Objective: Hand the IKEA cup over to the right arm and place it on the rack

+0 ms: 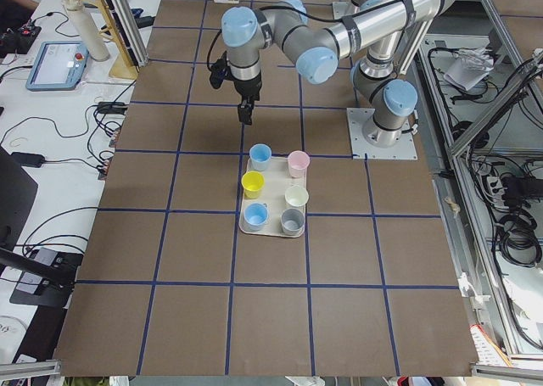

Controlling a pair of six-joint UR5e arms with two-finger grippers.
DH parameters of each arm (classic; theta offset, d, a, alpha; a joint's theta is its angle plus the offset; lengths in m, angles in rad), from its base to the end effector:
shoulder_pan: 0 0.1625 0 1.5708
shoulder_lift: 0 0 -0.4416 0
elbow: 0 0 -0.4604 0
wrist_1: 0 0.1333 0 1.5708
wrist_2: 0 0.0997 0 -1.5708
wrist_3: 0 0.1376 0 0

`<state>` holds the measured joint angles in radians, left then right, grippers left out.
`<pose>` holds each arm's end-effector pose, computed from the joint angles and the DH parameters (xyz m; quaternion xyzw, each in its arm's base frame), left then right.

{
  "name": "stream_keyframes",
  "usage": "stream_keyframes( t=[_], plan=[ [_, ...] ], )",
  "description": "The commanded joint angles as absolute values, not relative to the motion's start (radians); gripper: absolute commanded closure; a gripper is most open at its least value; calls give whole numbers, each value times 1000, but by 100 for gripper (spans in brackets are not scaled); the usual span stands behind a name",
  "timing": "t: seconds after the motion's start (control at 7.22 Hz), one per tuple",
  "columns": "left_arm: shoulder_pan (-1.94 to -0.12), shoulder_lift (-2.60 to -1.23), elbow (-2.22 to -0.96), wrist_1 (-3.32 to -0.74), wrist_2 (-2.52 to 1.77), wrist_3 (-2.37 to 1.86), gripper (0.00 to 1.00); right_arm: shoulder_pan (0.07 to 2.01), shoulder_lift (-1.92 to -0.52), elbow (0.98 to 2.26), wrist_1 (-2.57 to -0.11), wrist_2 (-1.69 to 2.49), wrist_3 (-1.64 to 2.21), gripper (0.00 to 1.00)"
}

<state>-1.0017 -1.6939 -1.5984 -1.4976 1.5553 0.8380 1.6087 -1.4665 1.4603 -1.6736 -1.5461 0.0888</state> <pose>0.2082 -0.5769 0.3867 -0.1336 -0.9902 -0.0245 0.0310 0.1601 -0.6148 0.4787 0.0247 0.9981 -0.0536 0.0158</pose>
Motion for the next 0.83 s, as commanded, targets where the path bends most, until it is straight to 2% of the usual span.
stream_keyframes(
  t=[0.0,0.28,0.69],
  plan=[
    [-918,-1831,-1597,-1316,1578,1073,0,1608,-1470,1460,-1669,-1546,91,0],
    [-824,-1928,-1600,-1179,1574,1318,0,1608,-1468,1459,-1674,-1546,91,0],
    [-825,-2011,-1612,-1140,1582,1418,0,1608,-1468,1460,-1674,-1546,91,0]
  ],
)
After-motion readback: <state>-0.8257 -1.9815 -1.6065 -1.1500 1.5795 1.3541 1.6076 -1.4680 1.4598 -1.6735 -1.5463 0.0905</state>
